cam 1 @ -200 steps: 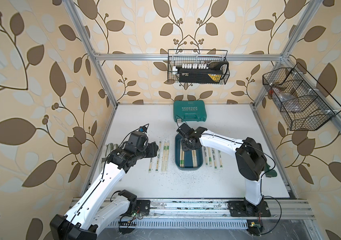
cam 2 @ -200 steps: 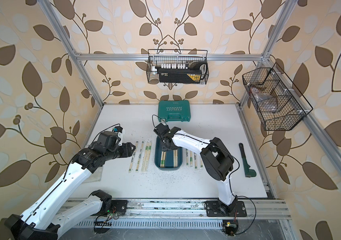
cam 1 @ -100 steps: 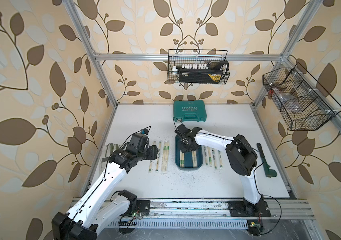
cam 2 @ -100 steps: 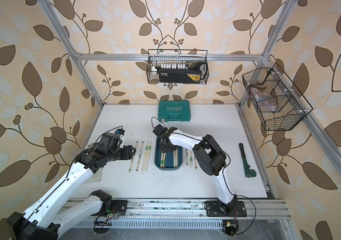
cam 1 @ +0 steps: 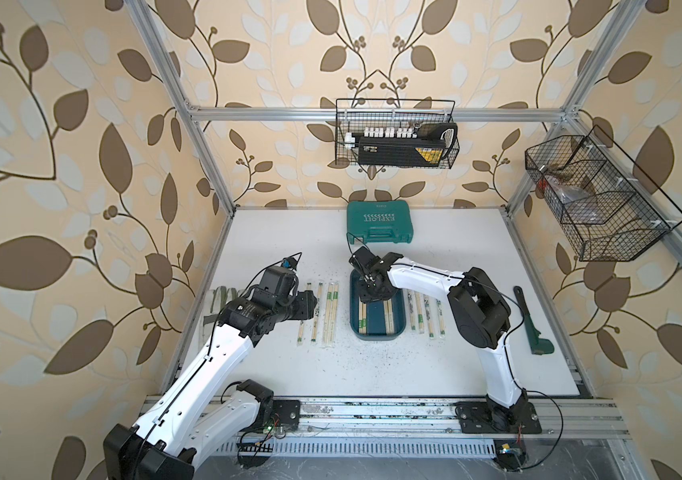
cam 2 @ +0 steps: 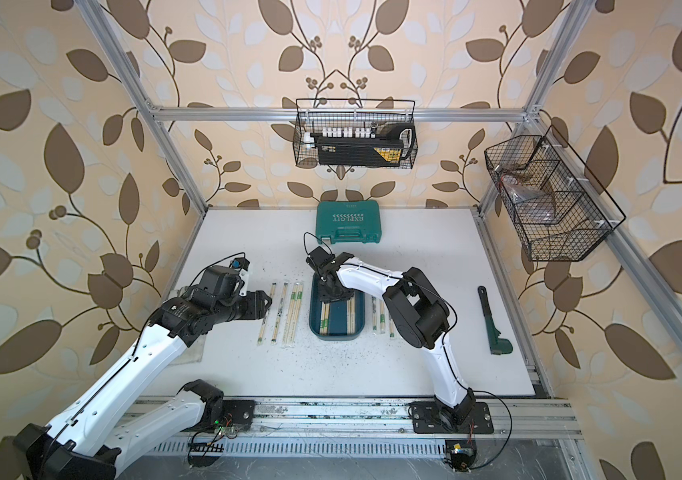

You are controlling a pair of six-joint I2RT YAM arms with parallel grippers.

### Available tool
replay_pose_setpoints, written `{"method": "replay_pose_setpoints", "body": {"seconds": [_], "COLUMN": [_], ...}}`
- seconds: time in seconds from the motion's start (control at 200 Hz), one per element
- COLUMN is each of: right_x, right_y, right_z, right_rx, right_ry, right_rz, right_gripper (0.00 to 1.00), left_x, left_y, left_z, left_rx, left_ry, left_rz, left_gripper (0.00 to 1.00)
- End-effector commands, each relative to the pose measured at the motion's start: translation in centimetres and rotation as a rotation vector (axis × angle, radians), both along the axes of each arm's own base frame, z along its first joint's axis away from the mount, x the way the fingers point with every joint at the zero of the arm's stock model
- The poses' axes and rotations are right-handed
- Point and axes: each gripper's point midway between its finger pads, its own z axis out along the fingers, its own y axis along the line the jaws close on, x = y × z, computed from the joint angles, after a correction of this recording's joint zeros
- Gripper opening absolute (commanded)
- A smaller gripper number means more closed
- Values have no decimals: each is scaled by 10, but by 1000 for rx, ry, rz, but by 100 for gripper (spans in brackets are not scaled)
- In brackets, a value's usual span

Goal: Take the paired disposable chopsticks out of the storage box
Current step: Pick up the paired disposable chopsticks from the storage box.

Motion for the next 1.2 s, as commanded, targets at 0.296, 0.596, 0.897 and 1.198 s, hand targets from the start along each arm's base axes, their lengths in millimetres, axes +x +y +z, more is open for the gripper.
{"method": "replay_pose_setpoints", "body": {"seconds": [0.296,0.596,0.897,1.198], "right_x": [-8,-1,-4,-8], "right_y": [8,5,4,-4], "right_z": [20,-8,-33,-47], "right_rx": [75,39,20,60], "right_ry": [1,28,76,120], "right_rz": [-4,-18,-24,-61], "right_gripper": [40,40,33,15], "left_x": [4,4,5,6], "left_y": [-6,-6,-6,-7], "left_z": [-2,-3,-6,-5], "left_rx": [1,5,11,13], "left_ry": [5,14,27,27], "left_rz": [-24,-24,-24,-24], "left_gripper": [63,64,64,65]}}
